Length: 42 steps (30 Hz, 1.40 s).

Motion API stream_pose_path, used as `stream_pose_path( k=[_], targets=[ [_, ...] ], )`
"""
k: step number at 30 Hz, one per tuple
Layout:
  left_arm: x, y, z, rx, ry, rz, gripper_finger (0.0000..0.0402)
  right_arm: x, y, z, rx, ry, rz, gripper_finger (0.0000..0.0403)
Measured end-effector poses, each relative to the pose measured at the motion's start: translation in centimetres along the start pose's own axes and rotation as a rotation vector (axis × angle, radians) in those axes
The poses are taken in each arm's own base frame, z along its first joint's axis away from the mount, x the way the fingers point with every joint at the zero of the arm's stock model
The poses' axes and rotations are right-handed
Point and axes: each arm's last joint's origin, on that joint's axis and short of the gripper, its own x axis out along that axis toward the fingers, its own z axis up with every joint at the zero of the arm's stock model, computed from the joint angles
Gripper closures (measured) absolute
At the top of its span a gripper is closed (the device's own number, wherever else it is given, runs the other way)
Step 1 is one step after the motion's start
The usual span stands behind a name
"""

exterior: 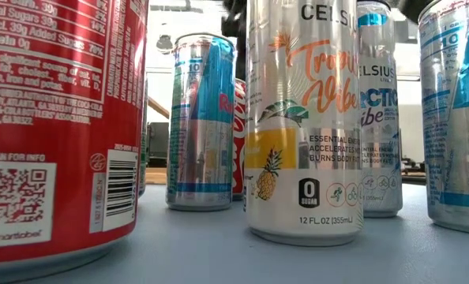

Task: Place canned beverage on shelf
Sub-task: Adjust the green soda can on the shelf

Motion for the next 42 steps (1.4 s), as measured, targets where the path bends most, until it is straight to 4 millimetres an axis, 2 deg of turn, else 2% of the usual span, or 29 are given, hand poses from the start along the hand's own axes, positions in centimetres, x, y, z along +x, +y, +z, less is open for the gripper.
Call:
stream_pose_path(
  k=[5,10,14,18,22,29,35,42],
  targets=[
    [1.6,-1.4,3.1,0.154,0.052,0.012,0.0165,-5.6,0.7,-0.9,0.020,-0.052,-0.019,0.0142],
    [4.9,-2.2,5.5,0.332,0.213,0.025,0.0165,-10.2,1.3,-2.2,0.019,-0.100,-0.037,0.0142],
    [8.5,-1.8,5.8,0.407,0.314,-0.067,0.0165,-12.8,1.8,-3.2,0.020,-0.124,-0.046,0.0142],
    [12.3,-0.1,5.0,0.393,0.394,-0.173,0.0165,-14.7,2.2,-4.0,0.056,-0.147,-0.052,0.0142],
    [15.6,1.3,3.7,0.408,0.468,-0.219,0.0165,-15.4,2.3,-4.4,0.072,-0.143,-0.049,0.0142],
    [19.8,1.2,0.6,0.534,0.577,-0.280,0.0165,-15.4,2.4,-4.7,0.074,-0.115,-0.040,0.0142],
    [22.3,1.1,-2.1,0.578,0.667,-0.335,0.0165,-15.3,2.5,-4.9,0.073,-0.099,-0.035,0.0142],
    [24.1,0.5,-3.3,0.583,0.705,-0.398,0.0165,-15.3,2.5,-4.9,0.071,-0.093,-0.033,0.0142]
  ],
)
